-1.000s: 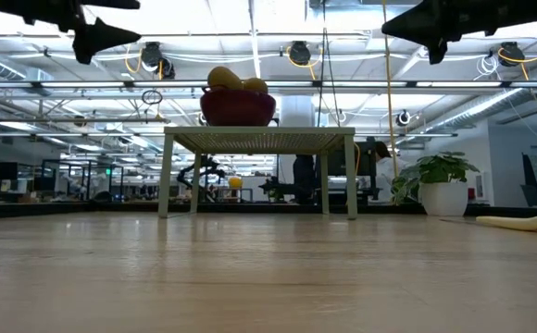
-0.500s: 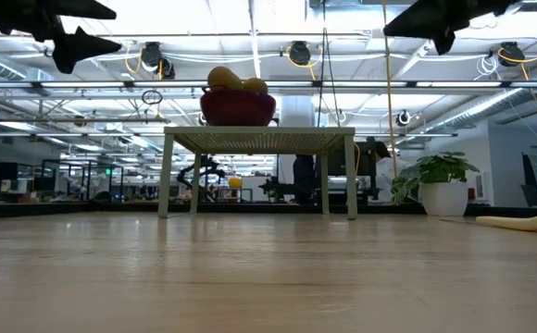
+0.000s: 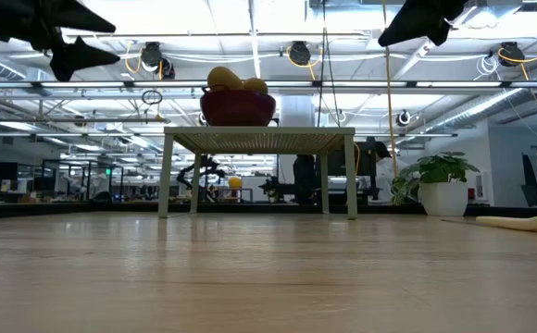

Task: Pick & Place Fruit
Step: Put the yellow table knife on the shelf

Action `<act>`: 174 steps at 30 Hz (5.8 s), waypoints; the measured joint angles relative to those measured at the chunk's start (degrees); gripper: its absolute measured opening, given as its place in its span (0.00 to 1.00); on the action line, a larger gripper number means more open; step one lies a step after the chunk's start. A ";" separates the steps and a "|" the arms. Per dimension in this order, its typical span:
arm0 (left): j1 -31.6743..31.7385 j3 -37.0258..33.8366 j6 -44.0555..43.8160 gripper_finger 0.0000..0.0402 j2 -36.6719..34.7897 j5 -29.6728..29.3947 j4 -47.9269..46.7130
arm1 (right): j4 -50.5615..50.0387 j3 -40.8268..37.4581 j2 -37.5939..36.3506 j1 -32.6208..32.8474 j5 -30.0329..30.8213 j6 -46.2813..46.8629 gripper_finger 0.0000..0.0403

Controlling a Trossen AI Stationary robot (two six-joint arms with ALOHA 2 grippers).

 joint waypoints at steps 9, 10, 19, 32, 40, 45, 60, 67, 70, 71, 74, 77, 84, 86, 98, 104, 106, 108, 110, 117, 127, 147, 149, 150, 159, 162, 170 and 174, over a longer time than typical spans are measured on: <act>-0.60 -3.87 -0.08 0.70 -2.68 1.21 1.99 | -14.89 7.94 6.25 0.09 -0.34 9.19 0.00; -0.95 -3.85 0.03 0.70 -3.38 1.22 1.88 | -16.11 8.09 6.37 0.09 -0.39 10.37 0.00; -3.46 -3.98 1.03 0.70 -12.27 -0.84 -4.07 | -18.72 8.14 5.03 0.46 -2.08 19.57 0.00; -6.38 -8.45 -0.02 0.70 -13.79 -1.01 -2.02 | -28.28 8.14 8.40 0.39 -9.29 35.04 0.00; -7.17 -10.47 -1.90 0.70 -13.75 -0.47 -1.86 | -39.68 8.12 14.55 0.29 -16.94 43.79 0.00; -7.34 -10.47 -1.71 0.70 -13.77 -0.47 -1.94 | -42.16 8.12 15.78 0.27 -17.18 46.56 0.00; -7.38 -10.47 -7.31 0.70 -13.77 -0.31 -5.94 | -42.21 5.68 14.93 0.26 -17.14 50.13 0.10; -7.38 -10.47 -8.35 0.70 -13.77 -0.31 -5.96 | -41.47 2.17 14.93 0.26 -18.55 54.80 0.30; -7.38 -10.47 -8.35 0.70 -13.77 -0.29 -5.96 | -40.85 1.15 14.93 0.26 -18.57 55.54 0.39; -7.38 -10.47 -8.35 0.70 -13.77 -0.31 -5.96 | -40.34 0.87 14.93 0.26 -18.57 55.52 0.42; -7.38 -10.47 -8.68 0.70 -13.77 -0.31 -5.96 | -38.36 -0.24 14.93 0.26 -18.55 55.87 0.47; -7.38 -10.47 -9.25 0.70 -13.77 -0.33 -5.95 | -35.74 -2.20 14.93 0.26 -19.54 57.01 0.50; -7.38 -10.47 -7.93 0.70 -13.77 -0.36 -5.96 | -29.55 -6.93 14.95 0.31 -22.22 58.89 0.49; -7.38 -10.47 -7.32 0.70 -13.77 -0.39 -5.96 | -28.31 -8.06 14.93 0.27 -22.73 59.72 0.49; -7.38 -10.46 -6.35 0.70 -13.76 -0.40 -5.96 | -17.85 -15.28 14.95 0.29 -23.07 61.83 0.48; -7.38 -10.45 -6.34 0.70 -13.77 -0.40 -5.96 | -17.54 -16.93 14.95 0.29 -24.47 62.41 0.48; -7.38 -10.45 -6.10 0.70 -13.77 -0.38 -5.96 | -16.57 -17.74 14.95 0.29 -24.58 62.48 0.48; -7.38 -10.45 -6.10 0.70 -13.77 -0.38 -5.96 | -14.40 -18.86 14.95 0.29 -24.58 62.86 0.48; -7.38 -10.45 -6.09 0.70 -13.77 -0.38 -5.96 | -12.28 -19.90 14.93 0.29 -24.56 62.88 0.47; -7.38 -10.45 -6.08 0.70 -13.77 -0.38 -5.96 | -9.66 -22.92 14.94 0.29 -24.83 64.11 0.44; -7.38 -10.45 -6.08 0.70 -13.77 -0.38 -5.96 | -6.58 -24.84 14.82 0.26 -25.78 64.39 0.39; -7.38 -10.45 -6.15 0.70 -13.76 -0.38 -5.96 | -7.85 -24.84 16.96 0.29 -24.55 66.01 0.18; -7.38 -10.45 -6.14 0.70 -13.77 -0.38 -5.96 | -7.85 -24.84 16.96 0.29 -24.52 67.25 0.19; -7.38 -10.45 -6.14 0.70 -13.77 -0.38 -5.96 | -7.85 -24.84 16.96 0.29 -24.52 67.62 0.19; -7.36 -10.45 -6.12 0.70 -13.77 -0.38 -5.96 | -7.71 -25.00 15.07 0.29 -24.50 68.84 0.18; -7.37 -10.45 -6.10 0.70 -13.77 -0.38 -5.96 | -7.73 -25.15 13.70 0.28 -24.44 69.82 0.19; -7.37 -10.45 -6.05 0.70 -13.76 -0.37 -5.96 | -7.49 -25.15 11.74 0.26 -22.44 70.38 0.18; -7.38 -10.45 -6.05 0.70 -13.75 -0.36 -5.96 | -7.69 -25.15 11.19 0.26 -21.51 70.38 0.19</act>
